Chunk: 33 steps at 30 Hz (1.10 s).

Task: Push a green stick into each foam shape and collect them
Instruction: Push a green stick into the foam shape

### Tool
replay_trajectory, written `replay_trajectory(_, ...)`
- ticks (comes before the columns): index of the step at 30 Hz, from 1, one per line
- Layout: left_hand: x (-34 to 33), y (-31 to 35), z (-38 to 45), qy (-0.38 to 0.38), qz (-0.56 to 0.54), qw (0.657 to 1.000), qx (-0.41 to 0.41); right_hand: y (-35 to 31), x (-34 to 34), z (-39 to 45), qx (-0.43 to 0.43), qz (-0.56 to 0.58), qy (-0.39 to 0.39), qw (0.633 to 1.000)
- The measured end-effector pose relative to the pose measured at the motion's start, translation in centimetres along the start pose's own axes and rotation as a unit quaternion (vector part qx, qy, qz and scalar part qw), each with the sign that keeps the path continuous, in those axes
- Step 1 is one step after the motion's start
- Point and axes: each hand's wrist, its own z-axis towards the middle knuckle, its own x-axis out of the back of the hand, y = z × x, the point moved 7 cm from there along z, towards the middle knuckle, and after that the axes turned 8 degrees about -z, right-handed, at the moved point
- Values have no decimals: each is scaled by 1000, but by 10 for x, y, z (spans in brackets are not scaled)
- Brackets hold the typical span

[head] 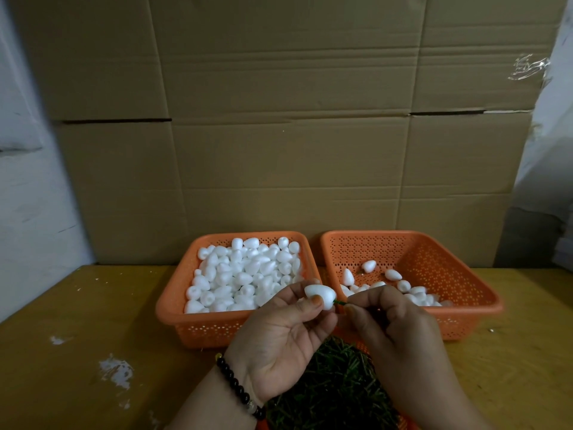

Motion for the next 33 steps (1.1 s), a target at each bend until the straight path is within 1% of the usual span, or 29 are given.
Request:
replay_trajectory(19, -1, -4, -1, 9, 35, 999, -8, 1, -1, 0, 0, -20, 1, 1000)
replay_trajectory(33, 0, -3, 0, 10, 27, 1000, -6, -1, -2, 0, 9, -14, -9, 1000)
